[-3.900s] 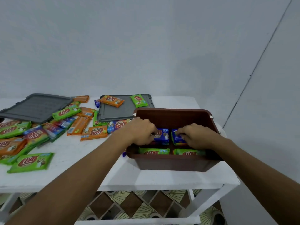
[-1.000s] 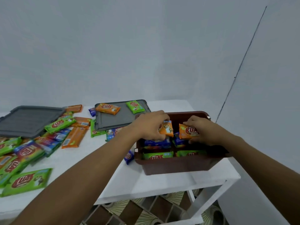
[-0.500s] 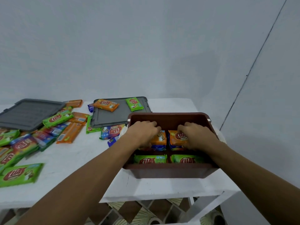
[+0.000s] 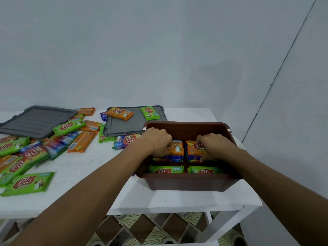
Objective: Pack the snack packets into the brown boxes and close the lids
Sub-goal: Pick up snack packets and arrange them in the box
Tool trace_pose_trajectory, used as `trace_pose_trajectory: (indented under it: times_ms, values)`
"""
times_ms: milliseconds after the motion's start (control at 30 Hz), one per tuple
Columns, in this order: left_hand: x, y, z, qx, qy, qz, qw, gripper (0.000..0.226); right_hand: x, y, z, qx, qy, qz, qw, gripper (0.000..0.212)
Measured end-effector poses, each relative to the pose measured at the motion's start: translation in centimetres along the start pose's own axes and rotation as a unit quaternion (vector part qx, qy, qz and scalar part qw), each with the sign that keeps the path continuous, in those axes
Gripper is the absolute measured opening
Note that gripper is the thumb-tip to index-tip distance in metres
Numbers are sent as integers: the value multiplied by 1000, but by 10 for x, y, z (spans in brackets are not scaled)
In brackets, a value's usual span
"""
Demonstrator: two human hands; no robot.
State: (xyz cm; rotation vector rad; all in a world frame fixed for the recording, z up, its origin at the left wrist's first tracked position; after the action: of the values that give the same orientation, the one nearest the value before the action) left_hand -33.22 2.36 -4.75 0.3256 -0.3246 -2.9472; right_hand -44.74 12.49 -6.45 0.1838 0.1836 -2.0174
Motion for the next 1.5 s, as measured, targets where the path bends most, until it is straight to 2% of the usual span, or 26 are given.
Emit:
trace_pose_trajectory:
  times_ms: [67, 100, 200, 267, 400, 533, 633, 767, 900, 967, 1067, 1133, 1200, 1267, 1367, 1433, 1500]
  values:
    - [-13, 10, 1, -55, -19, -19, 998, 33, -2, -1, 4, 24, 3, -8, 1000, 65]
    - [-20, 18, 3, -97, -55, -21, 994, 31, -3, -1, 7, 44, -2, -13, 999, 58]
    - [-49, 48, 5, -230, -188, 7, 955, 29, -7, 14, 18, 109, -43, -7, 993, 39]
    - [-69, 60, 1, -262, -213, 26, 941, 33, -9, 36, 28, 149, -80, 7, 986, 30]
    - [-101, 83, -19, -258, -212, 34, 942, 39, -15, 96, 60, 193, -167, 53, 965, 22]
    - [-144, 125, -54, -254, -176, 90, 947, 38, -18, 164, 86, 234, -228, 106, 939, 18]
    - [-185, 155, -86, -266, -158, 107, 945, 34, -8, 224, 87, 242, -209, 134, 938, 20]
    - [-231, 186, -128, -285, -129, 122, 942, 32, 7, 297, 62, 195, -161, 153, 955, 24]
    - [-273, 215, -165, -203, -139, 154, 957, 30, 32, 330, 5, 136, -74, 78, 985, 41]
    - [-290, 223, -185, -155, -156, 156, 963, 31, 39, 333, -21, 84, -59, 23, 994, 54]
    - [-304, 225, -202, -129, -215, 154, 956, 33, 45, 326, -51, 78, -54, -86, 992, 70]
    - [-301, 223, -202, -150, -253, 145, 944, 36, 45, 321, -63, 95, -42, -137, 985, 77]
    - [-290, 219, -199, -182, -270, 129, 937, 38, 44, 322, -64, 96, -44, -143, 984, 75]
    - [-276, 213, -194, -224, -269, 112, 930, 37, 42, 329, -55, 95, -77, -121, 985, 71]
    - [-257, 207, -188, -297, -278, 105, 908, 22, 36, 338, -41, 128, -142, -67, 979, 68]
    - [-247, 211, -183, -376, -257, 104, 884, 14, 34, 330, -39, 136, -157, -75, 975, 65]
    - [-242, 216, -186, -427, -179, 89, 882, 17, 33, 319, -43, 142, -156, -92, 973, 62]
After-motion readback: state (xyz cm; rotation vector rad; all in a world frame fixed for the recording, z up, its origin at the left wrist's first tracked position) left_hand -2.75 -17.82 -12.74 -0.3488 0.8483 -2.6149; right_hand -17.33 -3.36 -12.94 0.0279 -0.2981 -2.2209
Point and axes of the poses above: each hand's wrist, its own x-axis towards the middle knuckle, its own z-axis out of the back of the hand, y = z × x, the point moved 8 cm from there along x, towards the middle knuckle, and after that the axes turned 4 degrees about -z, right-handed, at the moved point
